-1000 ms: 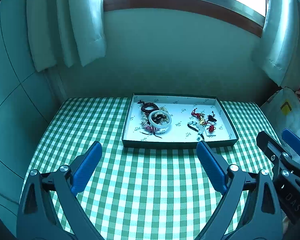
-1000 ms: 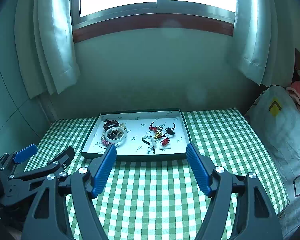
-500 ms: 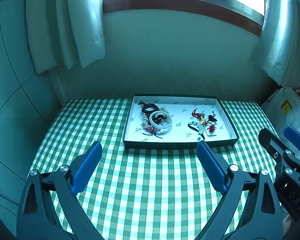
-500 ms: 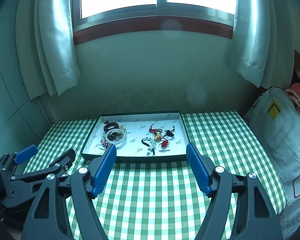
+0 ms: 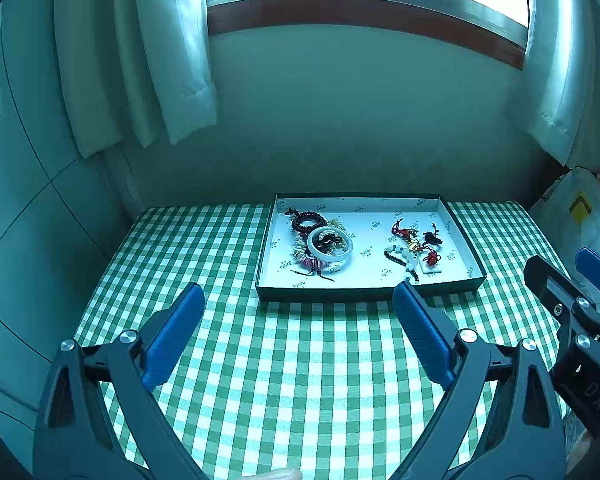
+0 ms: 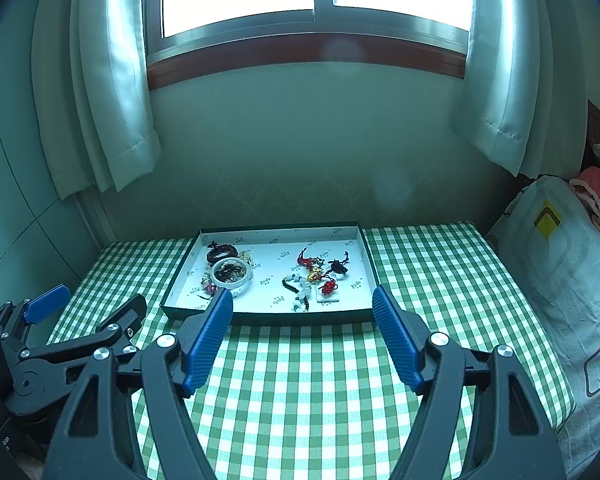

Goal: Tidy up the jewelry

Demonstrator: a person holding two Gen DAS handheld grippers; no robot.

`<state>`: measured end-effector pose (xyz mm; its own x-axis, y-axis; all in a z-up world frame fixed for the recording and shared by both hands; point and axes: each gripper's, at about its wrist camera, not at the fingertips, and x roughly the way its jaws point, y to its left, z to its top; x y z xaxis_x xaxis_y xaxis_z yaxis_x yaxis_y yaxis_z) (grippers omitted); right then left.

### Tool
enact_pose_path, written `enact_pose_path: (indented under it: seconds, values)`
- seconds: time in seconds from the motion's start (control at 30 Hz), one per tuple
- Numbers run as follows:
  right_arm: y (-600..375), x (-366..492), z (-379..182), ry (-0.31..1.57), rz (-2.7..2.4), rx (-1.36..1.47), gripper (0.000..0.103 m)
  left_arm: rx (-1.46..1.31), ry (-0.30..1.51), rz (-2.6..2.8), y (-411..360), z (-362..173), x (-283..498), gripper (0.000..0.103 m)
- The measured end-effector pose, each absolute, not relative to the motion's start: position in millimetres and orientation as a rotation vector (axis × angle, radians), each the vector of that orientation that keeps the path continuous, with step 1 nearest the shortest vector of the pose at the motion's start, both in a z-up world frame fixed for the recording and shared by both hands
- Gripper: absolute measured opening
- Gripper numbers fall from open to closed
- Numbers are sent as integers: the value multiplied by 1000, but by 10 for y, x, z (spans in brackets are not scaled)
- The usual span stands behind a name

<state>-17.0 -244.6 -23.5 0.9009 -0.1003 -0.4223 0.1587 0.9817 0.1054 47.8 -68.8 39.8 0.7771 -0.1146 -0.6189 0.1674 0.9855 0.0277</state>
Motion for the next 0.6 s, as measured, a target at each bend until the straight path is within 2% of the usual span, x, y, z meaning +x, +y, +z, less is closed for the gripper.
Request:
enact_pose_path:
  seconds: [0.17, 0.37, 0.6]
  values:
    - [-2451, -174, -232, 429, -133, 138, 71, 77, 652, -160, -676, 413, 469, 95]
    - [-2464, -176, -248, 433, -134, 138, 71, 61, 656, -170, -675, 406, 485, 101]
    - [-2478, -154, -281, 440, -135, 138, 71, 86, 661, -155, -693, 341, 494, 101]
